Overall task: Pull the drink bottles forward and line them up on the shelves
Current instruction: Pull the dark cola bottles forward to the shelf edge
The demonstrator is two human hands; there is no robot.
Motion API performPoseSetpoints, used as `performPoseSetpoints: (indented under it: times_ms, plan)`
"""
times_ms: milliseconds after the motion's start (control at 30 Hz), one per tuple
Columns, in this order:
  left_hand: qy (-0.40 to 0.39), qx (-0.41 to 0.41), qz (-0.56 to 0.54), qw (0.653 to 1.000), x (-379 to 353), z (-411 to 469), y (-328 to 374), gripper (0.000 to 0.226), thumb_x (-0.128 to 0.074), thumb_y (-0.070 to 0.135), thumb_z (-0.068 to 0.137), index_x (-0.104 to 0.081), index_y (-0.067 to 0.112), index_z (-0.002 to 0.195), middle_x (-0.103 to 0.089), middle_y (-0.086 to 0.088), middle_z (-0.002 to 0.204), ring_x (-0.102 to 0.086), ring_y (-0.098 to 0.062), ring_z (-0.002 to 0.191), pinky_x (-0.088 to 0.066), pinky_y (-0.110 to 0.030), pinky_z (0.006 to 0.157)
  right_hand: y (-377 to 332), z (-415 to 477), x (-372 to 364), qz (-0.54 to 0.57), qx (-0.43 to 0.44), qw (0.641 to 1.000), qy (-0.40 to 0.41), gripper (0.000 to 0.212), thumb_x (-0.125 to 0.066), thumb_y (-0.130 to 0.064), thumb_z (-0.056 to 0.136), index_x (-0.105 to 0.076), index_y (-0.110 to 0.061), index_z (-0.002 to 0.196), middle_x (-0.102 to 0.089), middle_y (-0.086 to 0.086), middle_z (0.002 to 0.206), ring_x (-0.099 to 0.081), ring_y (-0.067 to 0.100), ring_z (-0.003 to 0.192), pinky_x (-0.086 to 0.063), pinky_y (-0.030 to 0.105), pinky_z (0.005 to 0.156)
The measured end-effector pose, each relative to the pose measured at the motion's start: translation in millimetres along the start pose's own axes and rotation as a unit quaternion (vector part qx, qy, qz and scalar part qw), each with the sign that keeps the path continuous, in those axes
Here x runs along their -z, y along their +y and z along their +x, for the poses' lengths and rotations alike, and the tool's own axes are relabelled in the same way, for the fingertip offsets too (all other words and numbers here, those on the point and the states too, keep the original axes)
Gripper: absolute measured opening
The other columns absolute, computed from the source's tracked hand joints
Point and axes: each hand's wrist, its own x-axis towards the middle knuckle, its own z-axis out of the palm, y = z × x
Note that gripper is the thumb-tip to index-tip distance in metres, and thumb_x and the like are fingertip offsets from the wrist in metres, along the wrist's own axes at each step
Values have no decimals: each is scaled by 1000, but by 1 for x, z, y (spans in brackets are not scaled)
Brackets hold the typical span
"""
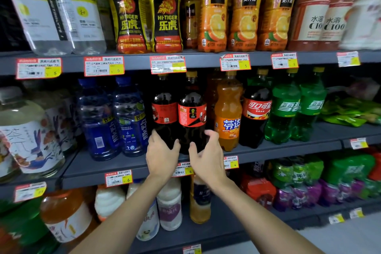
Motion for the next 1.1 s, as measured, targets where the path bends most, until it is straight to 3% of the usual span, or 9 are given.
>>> performPoseSetpoints:
  times_ms: [100,167,367,500,633,800,867,967,1100]
  plan:
    - [-11,0,2,1000,0,-2,-2,70,-67,33,90,-35,4,145,-51,-16,139,-53,-32,124,-48,-49,99,-3,1,-7,23,-20,999,16,74,-63,-36,93,-21,-16,151,-48,5,146,-57,23,123,-39,24,97]
    - [-16,1,5,1000,0,-3,-1,72,-66,30,91,-32,5,148,-47,-15,144,-50,-32,128,-46,-49,102,-4,3,-12,-4,-30,999,35,80,-65,-42,92,-21,-14,153,-39,6,149,-51,23,129,-37,24,94]
    - [-2,4,-1,1000,-1,-5,1,71,-65,26,91,-31,4,149,-44,-17,144,-47,-33,131,-45,-50,104,-9,9,-14,-115,-36,992,45,83,-59,-62,88,-33,-9,147,-39,7,132,-64,31,103,-43,29,74]
    - [3,1,1,1000,2,3,4,79,-68,35,85,-29,7,147,-50,-14,140,-55,-34,121,-49,-47,94,-5,10,-15,-63,-33,997,-9,84,-58,-49,90,-21,-9,154,-39,11,148,-55,33,122,-49,40,92]
    - [-19,10,10,1000,10,17,1,83,-72,43,80,-29,12,144,-65,-13,120,-62,-36,110,-51,-45,89,-7,12,-12,-91,-66,994,10,93,-64,-60,85,-24,-10,152,-40,9,138,-59,33,115,-48,39,87]
    - [-30,1,10,999,4,16,0,84,-71,41,86,-26,10,150,-50,-14,141,-56,-35,121,-48,-43,92,-12,15,-13,-149,-74,985,44,77,-65,-69,79,-41,-15,127,-41,3,117,-65,29,91,-38,32,67]
    - [-29,0,15,999,1,14,1,87,-69,40,89,-20,8,153,-44,-16,147,-55,-37,122,-47,-44,90,-10,14,-14,-139,-68,987,37,78,-64,-68,81,-40,-14,132,-44,4,123,-65,29,97,-41,33,69]
    - [-14,2,25,1000,-1,10,2,88,-69,40,90,-18,7,154,-41,-18,148,-58,-39,117,-48,-43,86,-6,12,-16,-102,-55,993,11,85,-61,-60,87,-30,-10,148,-44,9,142,-59,32,117,-49,40,85]
    - [1,-1,55,999,-4,-7,1,87,-65,45,90,-15,12,153,-35,-17,146,-66,-38,96,-47,-39,74,-5,8,-18,-92,-40,995,6,83,-60,-54,91,-25,-8,151,-43,10,145,-58,34,119,-49,43,89]
